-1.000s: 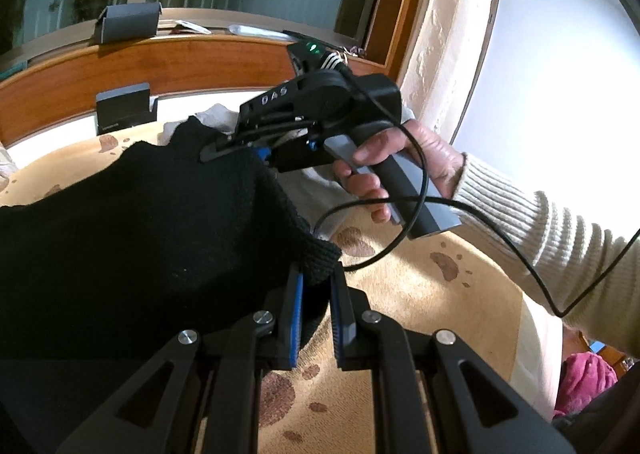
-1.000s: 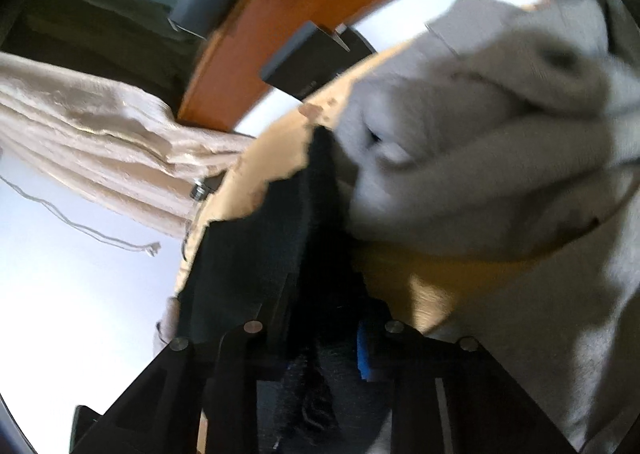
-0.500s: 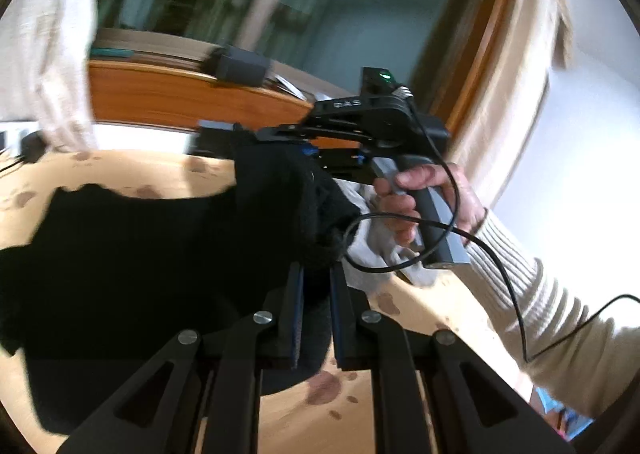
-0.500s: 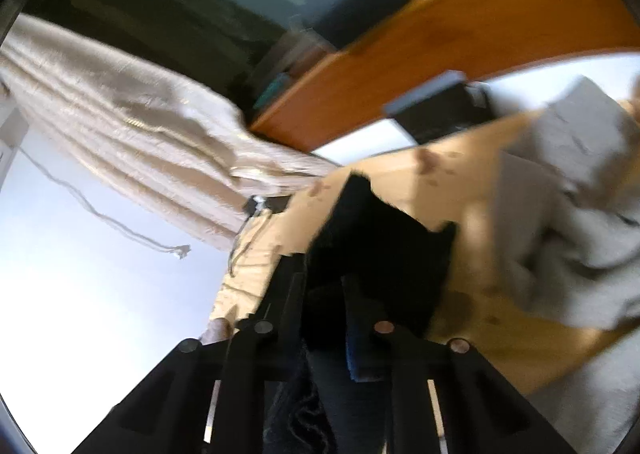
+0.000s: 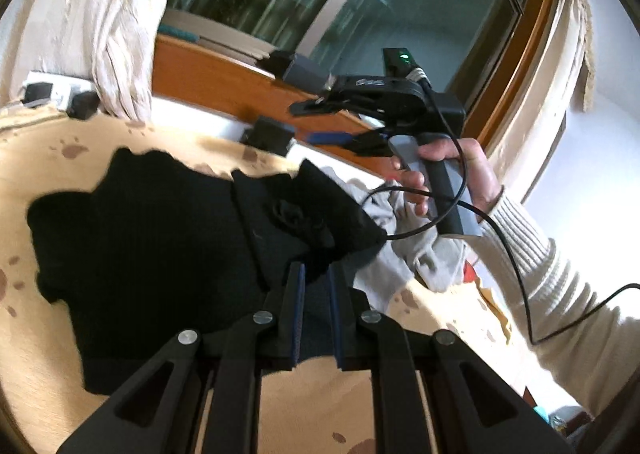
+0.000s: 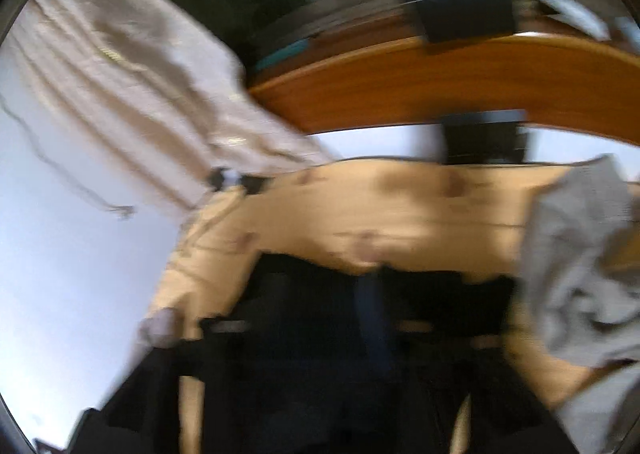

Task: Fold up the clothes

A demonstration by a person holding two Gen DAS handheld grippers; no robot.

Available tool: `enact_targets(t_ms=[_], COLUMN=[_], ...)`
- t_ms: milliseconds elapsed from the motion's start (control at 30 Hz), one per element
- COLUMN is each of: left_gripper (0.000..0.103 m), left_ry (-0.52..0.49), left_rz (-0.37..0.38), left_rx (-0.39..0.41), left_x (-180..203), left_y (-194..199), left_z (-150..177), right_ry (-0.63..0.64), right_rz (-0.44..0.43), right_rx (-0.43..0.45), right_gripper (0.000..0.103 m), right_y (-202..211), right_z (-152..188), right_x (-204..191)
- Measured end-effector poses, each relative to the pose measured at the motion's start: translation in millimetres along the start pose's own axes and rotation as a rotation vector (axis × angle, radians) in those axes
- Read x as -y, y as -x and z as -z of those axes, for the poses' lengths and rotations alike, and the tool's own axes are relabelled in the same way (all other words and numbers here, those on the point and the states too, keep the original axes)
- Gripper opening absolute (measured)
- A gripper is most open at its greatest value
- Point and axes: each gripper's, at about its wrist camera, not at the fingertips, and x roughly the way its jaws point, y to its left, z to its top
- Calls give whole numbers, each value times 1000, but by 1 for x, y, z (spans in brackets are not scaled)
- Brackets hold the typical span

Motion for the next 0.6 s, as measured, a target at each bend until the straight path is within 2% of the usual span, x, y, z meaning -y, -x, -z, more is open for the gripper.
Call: enact_targets(t_ms=[33,133,233,300,367,433,500,600], left_gripper=[14,14,14,15,25,64,75,79], left_ry=[0,33,147,227,287,324,330,348], left_rz=[5,0,23,25,46,76,64,110], left_rx=[-5,1,-11,-47,-96,-151,-167,-225], left_x=[-1,-7,-30,-44,-55,-62,-63,-65], left_y=[-2,3,5,4,-1,-9,-17,-41], left_z=[1,2,-5,-11,-25,-40,-56,-77], right_ry=[-2,-51,-120,-140,-129,-56,16,188], right_rz=[50,73,51,85,148,205,261,269], right_rx=[18,88,208,256,255,258,262,278], right_gripper=[84,84,84,84,84,84,84,84], right_y=[8,40,74,89,91,88,86,80], right_z=[3,21,55,90,126,159,191,219], right_x=[10,43,70,86,94,79,64,18])
